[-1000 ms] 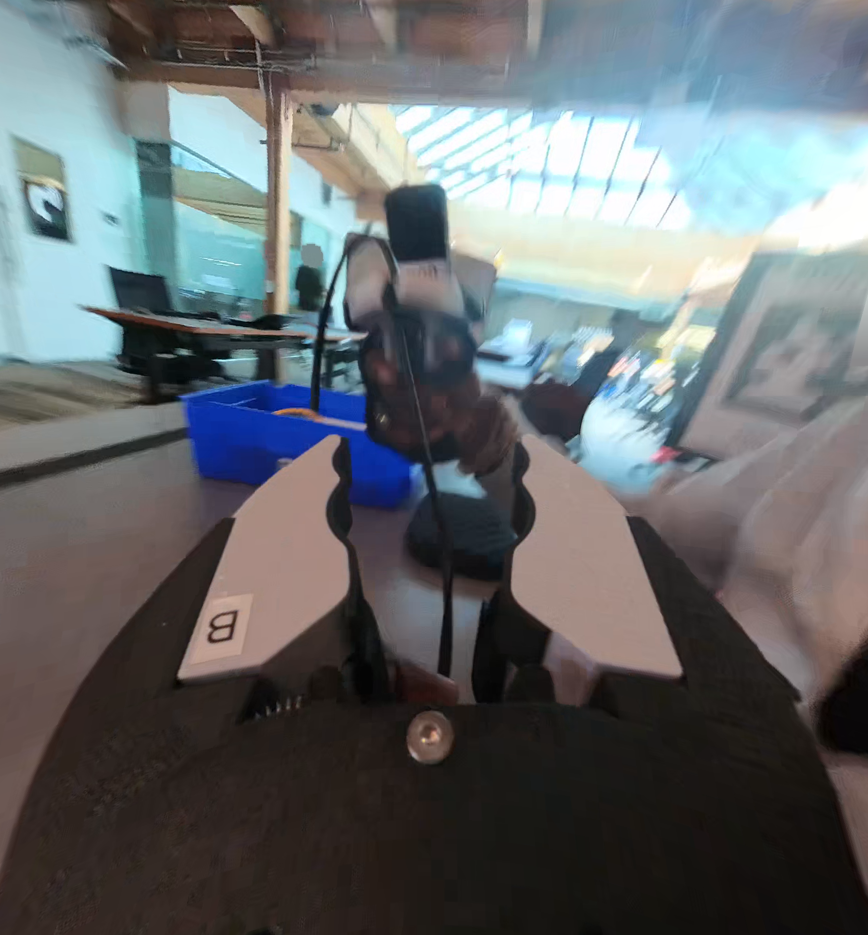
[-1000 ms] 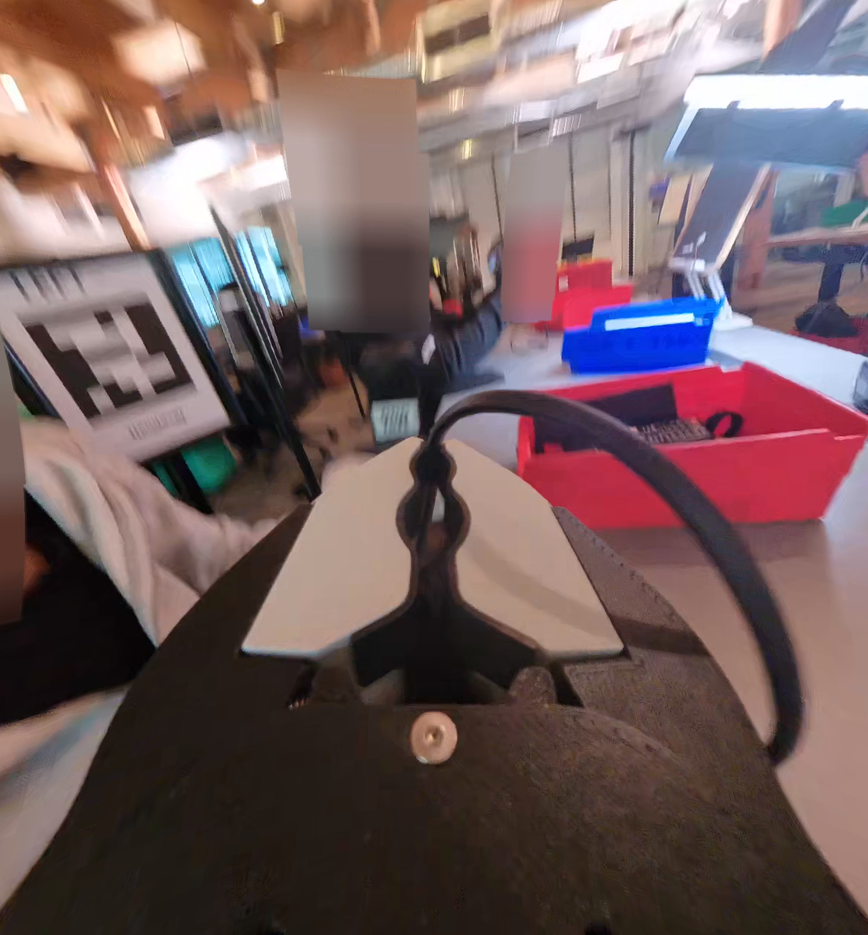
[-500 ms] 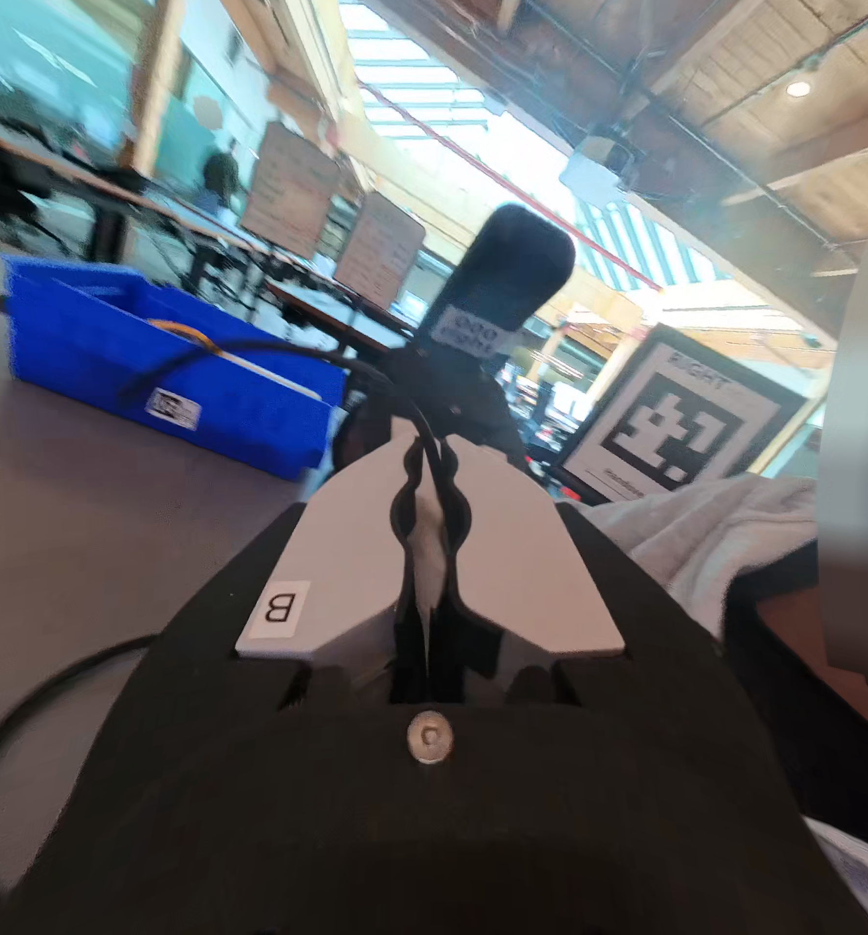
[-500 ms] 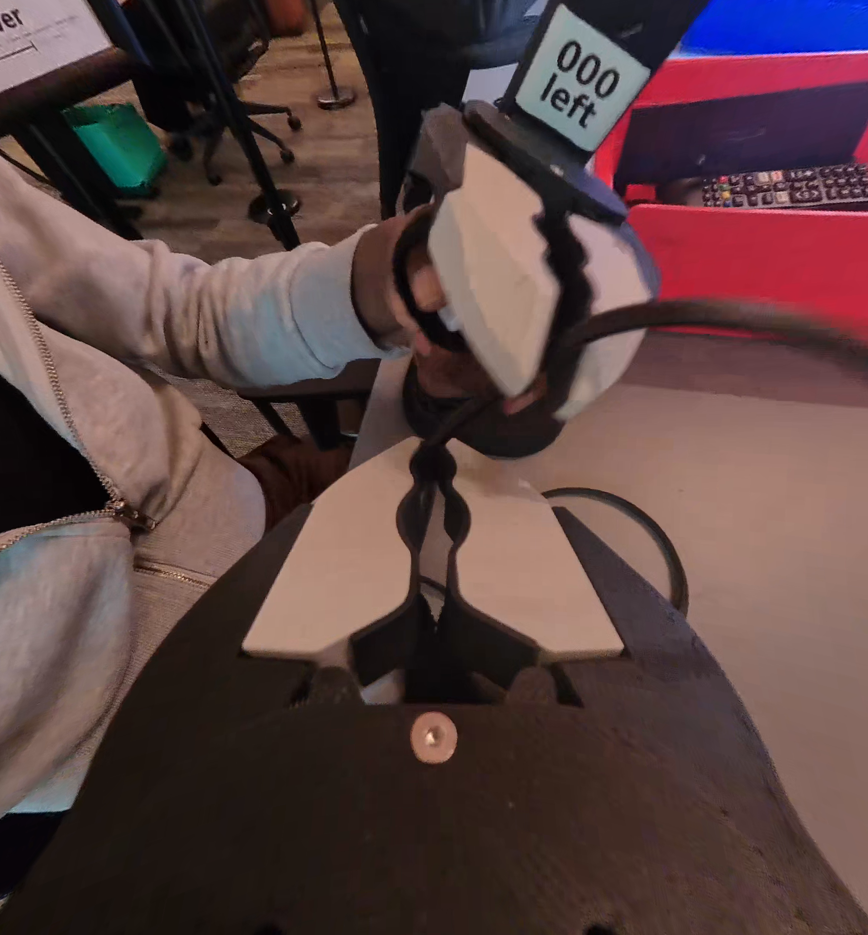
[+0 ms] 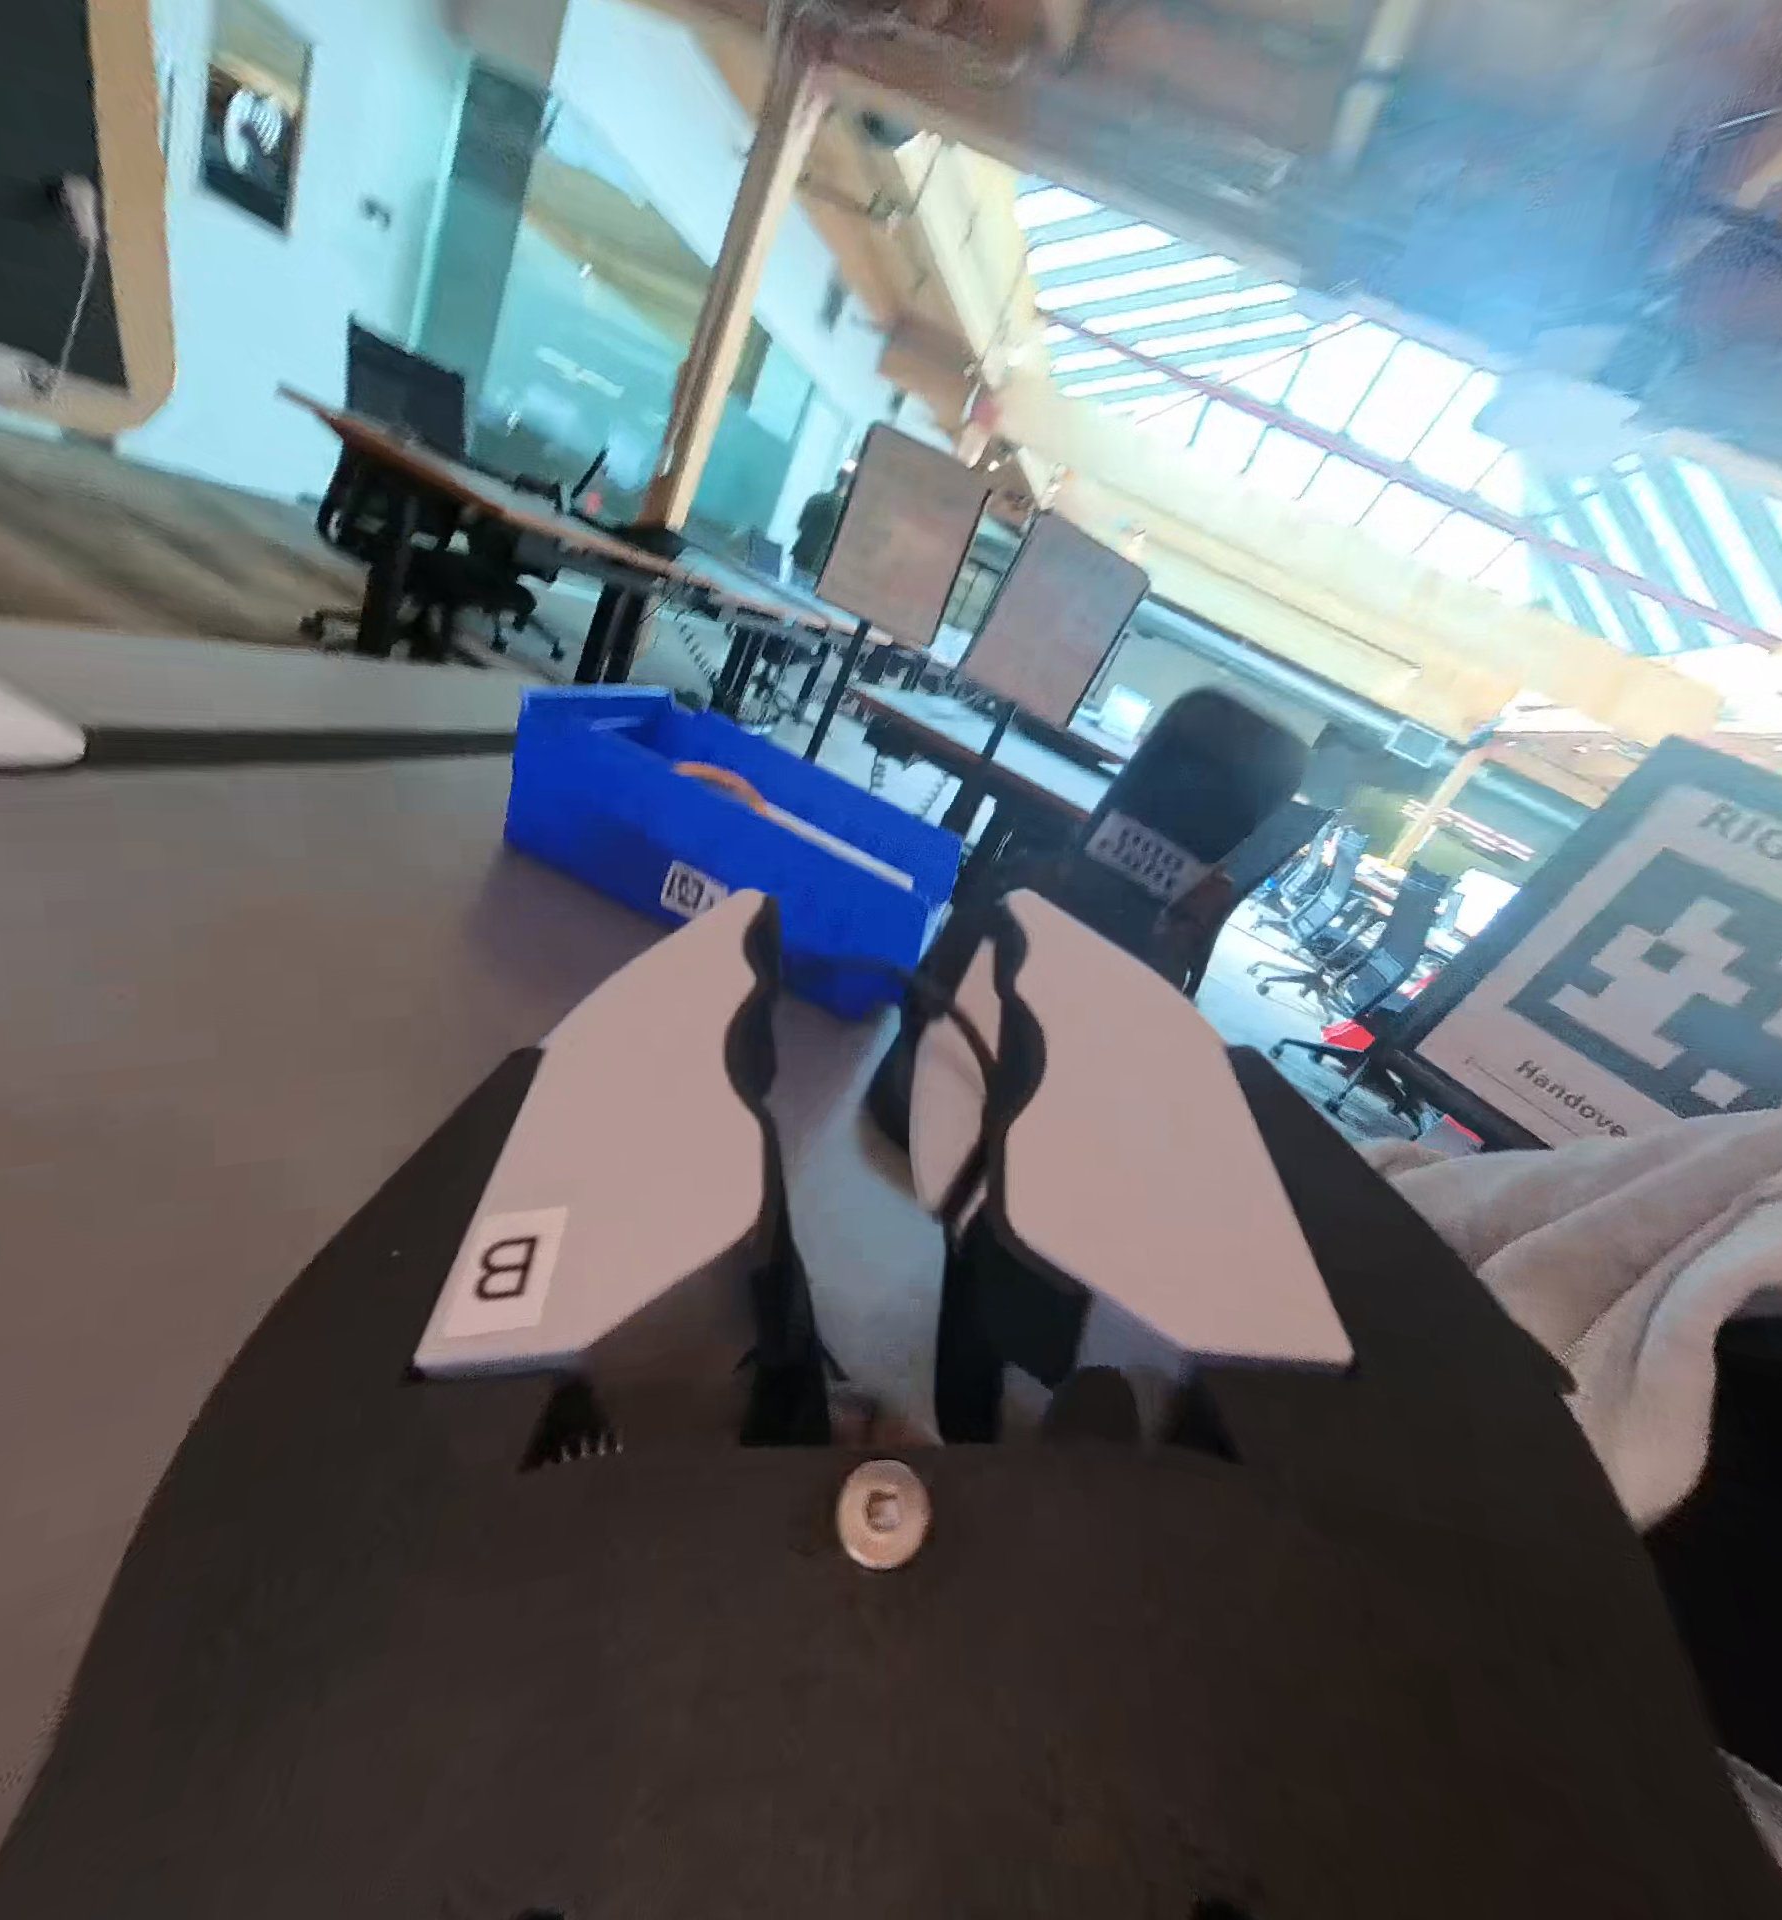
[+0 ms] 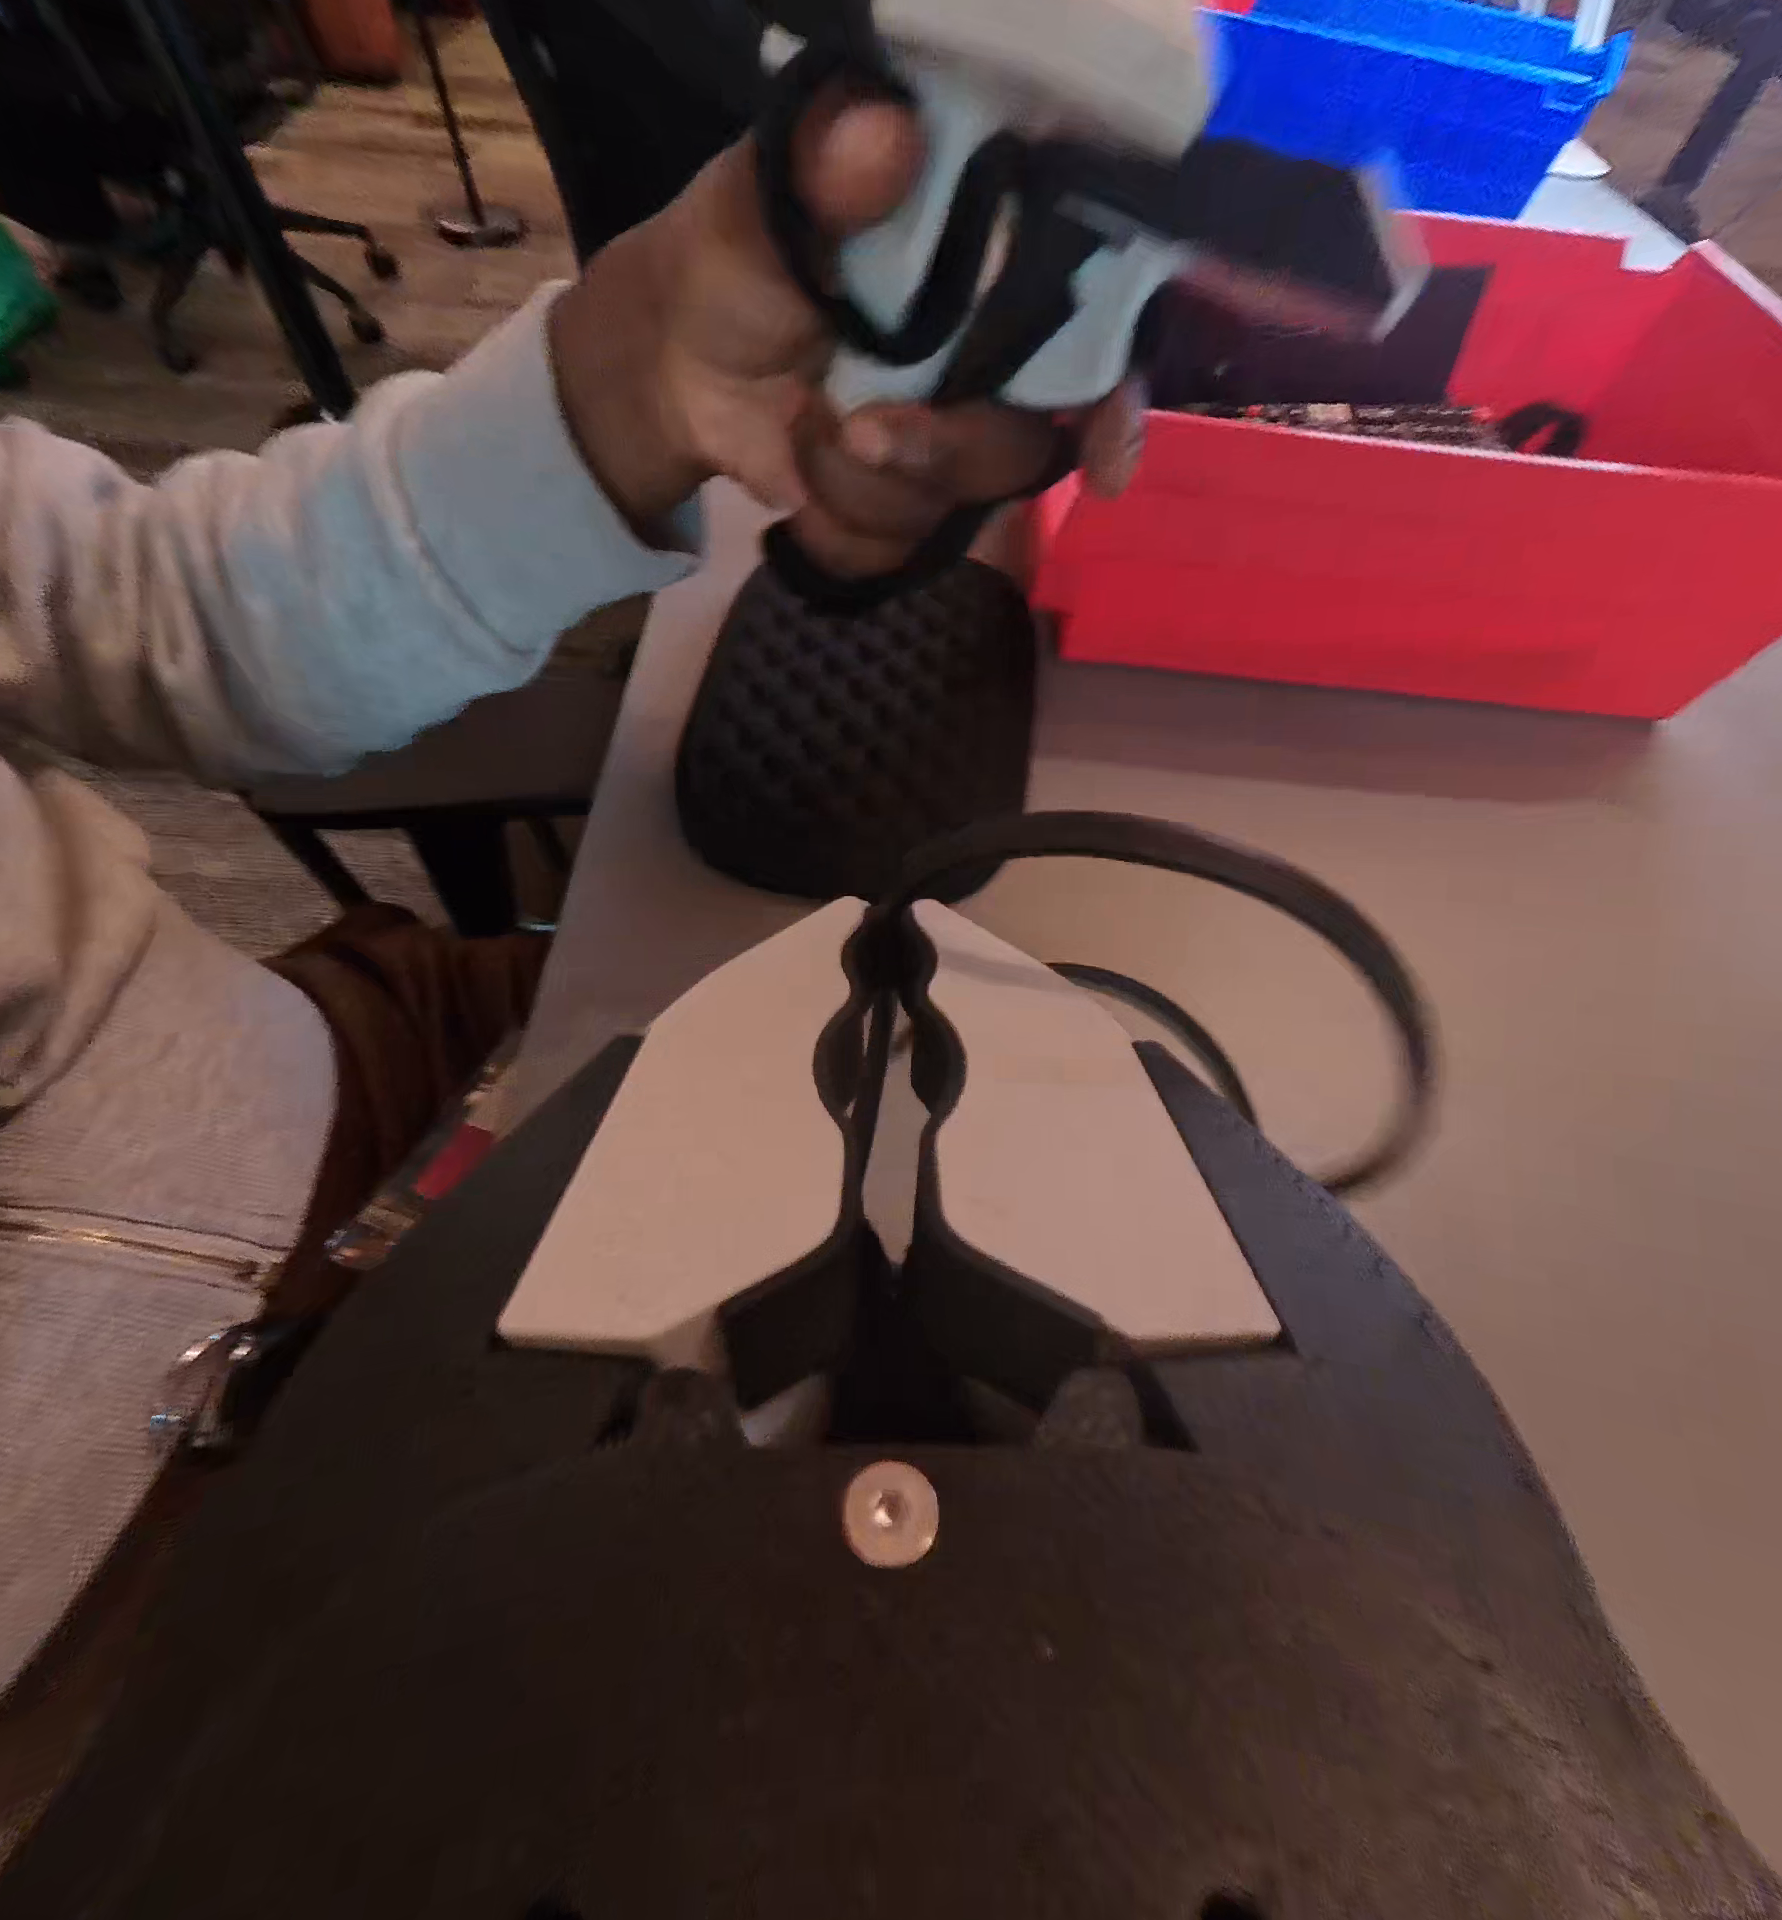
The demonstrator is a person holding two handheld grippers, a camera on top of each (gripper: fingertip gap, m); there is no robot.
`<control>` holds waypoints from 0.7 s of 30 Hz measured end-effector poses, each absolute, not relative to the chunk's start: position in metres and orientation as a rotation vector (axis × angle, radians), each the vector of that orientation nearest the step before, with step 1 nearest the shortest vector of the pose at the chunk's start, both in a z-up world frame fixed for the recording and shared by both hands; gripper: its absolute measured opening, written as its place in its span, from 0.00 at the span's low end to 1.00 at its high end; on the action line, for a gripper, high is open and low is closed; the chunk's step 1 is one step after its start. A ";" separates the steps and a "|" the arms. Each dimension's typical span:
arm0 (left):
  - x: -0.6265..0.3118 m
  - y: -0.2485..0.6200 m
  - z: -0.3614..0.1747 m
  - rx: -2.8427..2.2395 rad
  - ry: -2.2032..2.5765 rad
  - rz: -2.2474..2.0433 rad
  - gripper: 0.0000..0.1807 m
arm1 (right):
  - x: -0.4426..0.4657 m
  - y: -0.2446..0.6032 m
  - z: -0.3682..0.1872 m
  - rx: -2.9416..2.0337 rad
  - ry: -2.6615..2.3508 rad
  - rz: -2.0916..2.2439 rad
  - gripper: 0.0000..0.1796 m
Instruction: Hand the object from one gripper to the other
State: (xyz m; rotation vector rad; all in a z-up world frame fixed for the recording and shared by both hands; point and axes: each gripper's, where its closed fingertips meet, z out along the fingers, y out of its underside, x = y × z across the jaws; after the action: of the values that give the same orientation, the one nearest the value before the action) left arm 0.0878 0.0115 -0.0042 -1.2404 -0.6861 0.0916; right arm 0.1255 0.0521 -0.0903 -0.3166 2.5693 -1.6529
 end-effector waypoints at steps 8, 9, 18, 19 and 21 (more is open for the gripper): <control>0.111 0.064 -0.024 -1.172 -0.634 -0.311 0.26 | 0.126 0.053 -0.099 -0.541 2.738 -1.549 0.02; 0.110 0.071 -0.026 -1.204 -0.628 -0.315 0.25 | 0.127 0.053 -0.102 -0.562 2.754 -1.519 0.02; 0.094 0.079 -0.048 -1.360 -0.730 -0.273 0.24 | 0.117 0.059 -0.100 -0.717 2.943 -1.479 0.02; 0.095 0.078 -0.044 -1.324 -0.714 -0.283 0.22 | 0.117 0.059 -0.100 -0.742 2.964 -1.471 0.02; 0.098 0.077 -0.032 -1.248 -0.665 -0.320 0.17 | 0.119 0.059 -0.102 -0.766 2.976 -1.451 0.02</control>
State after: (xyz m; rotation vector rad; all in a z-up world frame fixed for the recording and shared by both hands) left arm 0.0980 0.0768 -0.0324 -1.2483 -0.6655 -0.3198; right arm 0.1189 0.0591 -0.1016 -0.7656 2.9763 -1.4513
